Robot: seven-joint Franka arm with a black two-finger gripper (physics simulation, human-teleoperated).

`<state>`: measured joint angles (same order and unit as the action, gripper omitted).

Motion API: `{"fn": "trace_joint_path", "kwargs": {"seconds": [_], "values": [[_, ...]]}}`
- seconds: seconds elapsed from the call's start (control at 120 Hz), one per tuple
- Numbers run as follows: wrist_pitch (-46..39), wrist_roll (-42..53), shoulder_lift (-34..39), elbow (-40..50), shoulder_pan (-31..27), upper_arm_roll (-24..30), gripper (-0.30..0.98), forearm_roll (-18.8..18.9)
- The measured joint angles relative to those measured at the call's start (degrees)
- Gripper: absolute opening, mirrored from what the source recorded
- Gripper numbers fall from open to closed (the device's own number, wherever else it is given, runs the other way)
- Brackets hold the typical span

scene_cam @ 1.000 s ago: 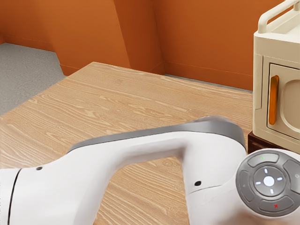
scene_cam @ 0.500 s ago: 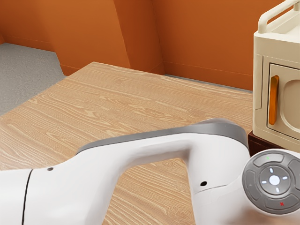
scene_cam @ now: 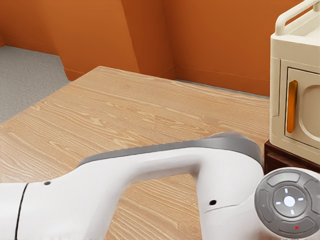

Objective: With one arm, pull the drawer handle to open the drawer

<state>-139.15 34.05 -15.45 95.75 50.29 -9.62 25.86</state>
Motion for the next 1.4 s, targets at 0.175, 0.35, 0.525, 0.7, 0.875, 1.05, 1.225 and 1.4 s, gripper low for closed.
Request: {"fn": "trace_joint_path", "kwargs": {"seconds": [0.175,0.35,0.525,0.7,0.875,1.05,1.225,1.4], "values": [[0.4,0.0,2.7,2.8,0.1,0.0,0.64,0.2],[1.5,0.0,4.7,4.9,0.2,1.0,0.66,-0.3],[2.6,0.0,6.1,6.2,0.1,1.6,0.67,-1.0],[3.3,0.0,7.1,7.0,0.6,2.6,0.65,-1.6],[4.0,-0.1,10.3,10.2,1.7,3.0,0.66,-1.8],[4.4,-0.2,12.5,12.9,2.0,3.0,0.69,-1.9],[4.4,-0.4,14.3,15.1,2.0,3.2,0.67,-1.8],[4.4,-0.6,16.2,17.1,2.7,3.1,0.67,-2.0]]}}
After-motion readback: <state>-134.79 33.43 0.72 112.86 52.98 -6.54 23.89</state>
